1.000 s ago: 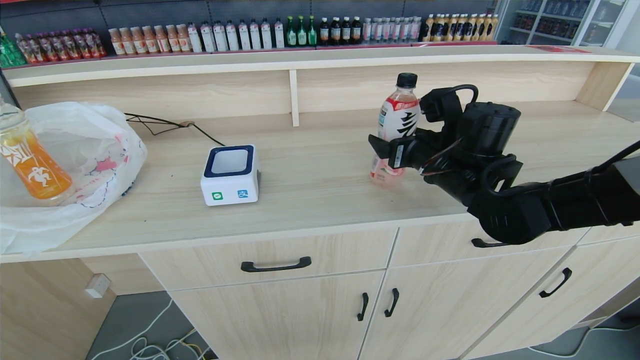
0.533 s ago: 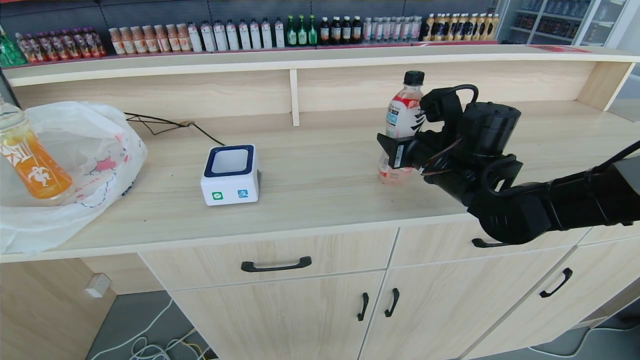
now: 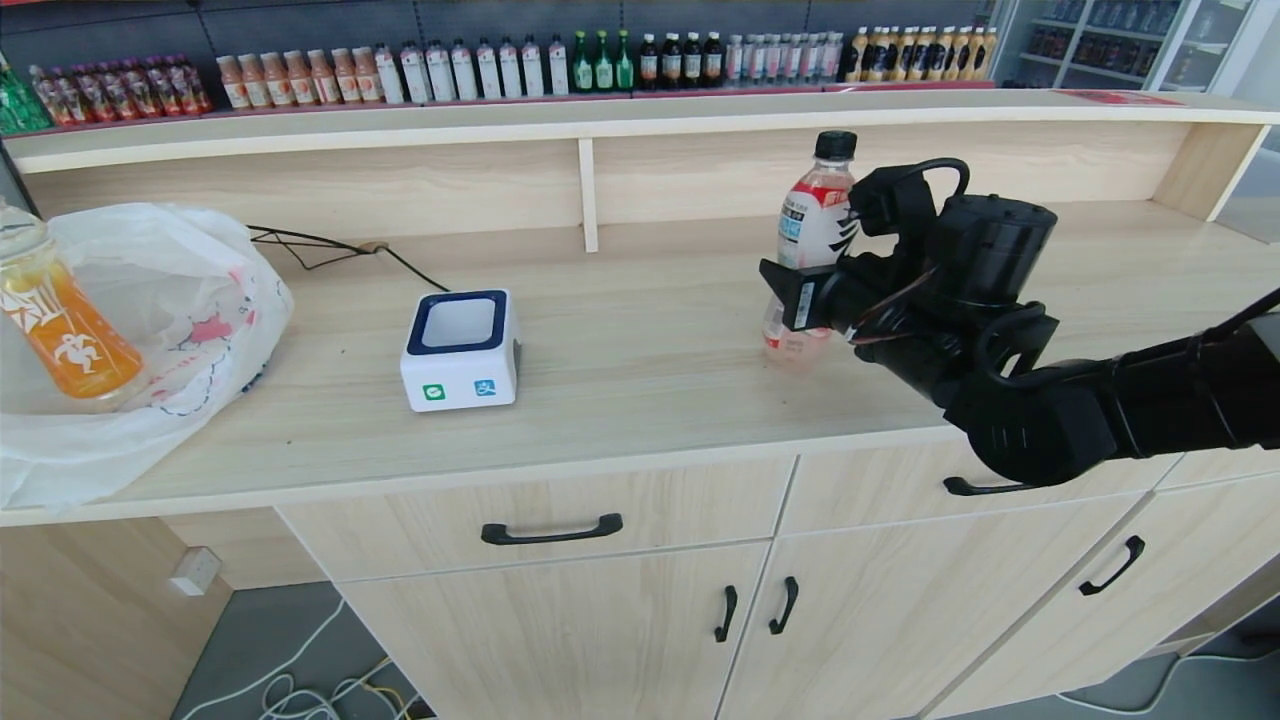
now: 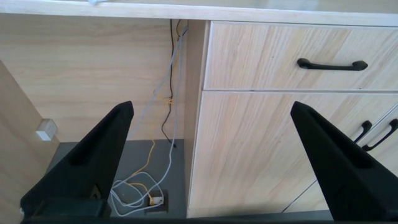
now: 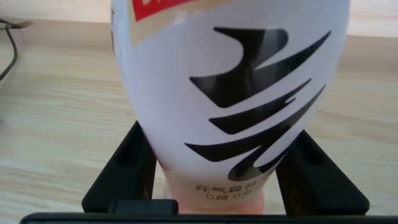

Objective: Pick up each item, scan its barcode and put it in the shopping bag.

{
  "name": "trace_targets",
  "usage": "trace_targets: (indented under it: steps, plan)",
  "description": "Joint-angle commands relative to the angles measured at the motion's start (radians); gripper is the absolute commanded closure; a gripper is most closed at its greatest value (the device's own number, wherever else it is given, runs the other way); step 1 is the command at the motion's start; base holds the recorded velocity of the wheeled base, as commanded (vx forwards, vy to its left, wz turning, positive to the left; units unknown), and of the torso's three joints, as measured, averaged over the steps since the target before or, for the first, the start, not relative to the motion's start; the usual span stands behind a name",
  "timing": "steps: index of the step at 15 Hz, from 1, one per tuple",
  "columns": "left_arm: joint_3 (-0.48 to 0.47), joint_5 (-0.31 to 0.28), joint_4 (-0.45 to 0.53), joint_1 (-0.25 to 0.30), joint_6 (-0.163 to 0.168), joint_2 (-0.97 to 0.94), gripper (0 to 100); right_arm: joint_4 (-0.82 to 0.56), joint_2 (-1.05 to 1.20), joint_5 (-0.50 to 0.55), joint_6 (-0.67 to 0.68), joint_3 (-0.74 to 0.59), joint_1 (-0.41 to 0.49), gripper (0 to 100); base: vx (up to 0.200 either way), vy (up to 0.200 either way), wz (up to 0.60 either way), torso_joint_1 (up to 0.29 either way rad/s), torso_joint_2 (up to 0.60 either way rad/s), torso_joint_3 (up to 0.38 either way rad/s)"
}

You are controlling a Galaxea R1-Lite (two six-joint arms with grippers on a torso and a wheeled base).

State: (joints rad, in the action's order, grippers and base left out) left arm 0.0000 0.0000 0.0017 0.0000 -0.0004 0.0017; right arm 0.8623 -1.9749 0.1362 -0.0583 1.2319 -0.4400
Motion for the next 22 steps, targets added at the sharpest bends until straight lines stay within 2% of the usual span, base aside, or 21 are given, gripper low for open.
trace_targets:
  steps: [1, 6, 17, 19, 22]
  plan:
    - [0.000, 0.000, 0.000, 0.000, 0.000, 0.000, 0, 0.001, 0.024, 0.002, -0.003, -0.005, 0.000, 100, 0.000, 0.000, 0.00, 0.000, 0.00, 0.000]
    - [0.000, 0.000, 0.000, 0.000, 0.000, 0.000, 0, 0.001, 0.107, 0.008, -0.034, -0.058, -0.023, 100, 0.000, 0.000, 0.00, 0.000, 0.00, 0.000]
    - [0.000, 0.000, 0.000, 0.000, -0.001, 0.000, 0, 0.007, 0.386, 0.056, -0.077, -0.374, -0.106, 100, 0.000, 0.000, 0.00, 0.000, 0.00, 0.000]
    - [0.000, 0.000, 0.000, 0.000, 0.000, 0.000, 0, 0.007, 0.456, 0.056, -0.077, -0.466, -0.115, 100, 0.000, 0.000, 0.00, 0.000, 0.00, 0.000]
    - [0.000, 0.000, 0.000, 0.000, 0.000, 0.000, 0, 0.007, 0.508, 0.056, -0.074, -0.519, -0.115, 100, 0.000, 0.000, 0.00, 0.000, 0.00, 0.000]
